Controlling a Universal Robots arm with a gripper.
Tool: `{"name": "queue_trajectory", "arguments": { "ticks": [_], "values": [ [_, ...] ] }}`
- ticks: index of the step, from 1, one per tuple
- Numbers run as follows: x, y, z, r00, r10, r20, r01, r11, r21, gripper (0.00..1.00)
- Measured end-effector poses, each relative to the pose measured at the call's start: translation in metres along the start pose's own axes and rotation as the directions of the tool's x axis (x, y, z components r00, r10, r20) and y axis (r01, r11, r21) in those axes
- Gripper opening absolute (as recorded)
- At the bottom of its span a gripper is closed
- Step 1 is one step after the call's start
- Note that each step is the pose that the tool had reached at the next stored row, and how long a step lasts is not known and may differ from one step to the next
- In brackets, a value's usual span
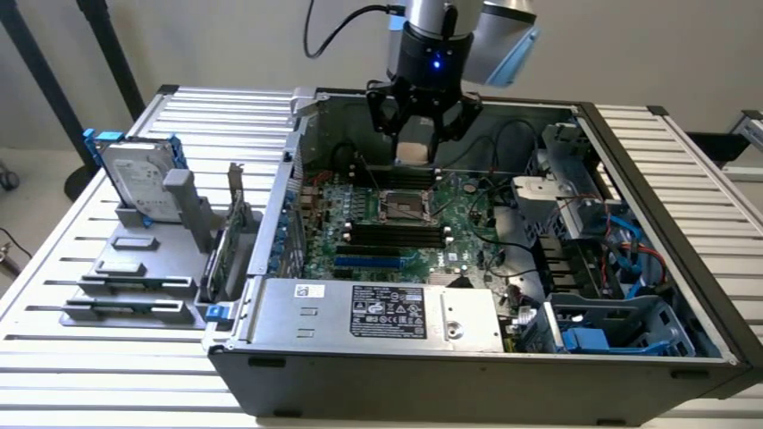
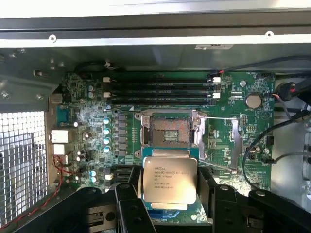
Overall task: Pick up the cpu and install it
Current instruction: 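Place the cpu into insertion slot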
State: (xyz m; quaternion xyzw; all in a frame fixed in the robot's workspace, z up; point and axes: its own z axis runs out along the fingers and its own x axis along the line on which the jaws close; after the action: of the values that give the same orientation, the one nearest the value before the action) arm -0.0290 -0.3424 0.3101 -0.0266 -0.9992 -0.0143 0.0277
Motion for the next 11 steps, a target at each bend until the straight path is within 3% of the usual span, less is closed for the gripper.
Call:
{"name": "queue_trajectory", "arguments": {
  "ticks": [5,11],
  "values": [
    [-0.0002,-0.0001,0.0029,0.9959,0.090,-0.0003,-0.090,0.9959,-0.0049,0.55],
    [-0.0003,-0.0002,0.0059,0.9805,0.197,-0.0007,-0.197,0.9804,-0.0107,0.55]
  ]
}}
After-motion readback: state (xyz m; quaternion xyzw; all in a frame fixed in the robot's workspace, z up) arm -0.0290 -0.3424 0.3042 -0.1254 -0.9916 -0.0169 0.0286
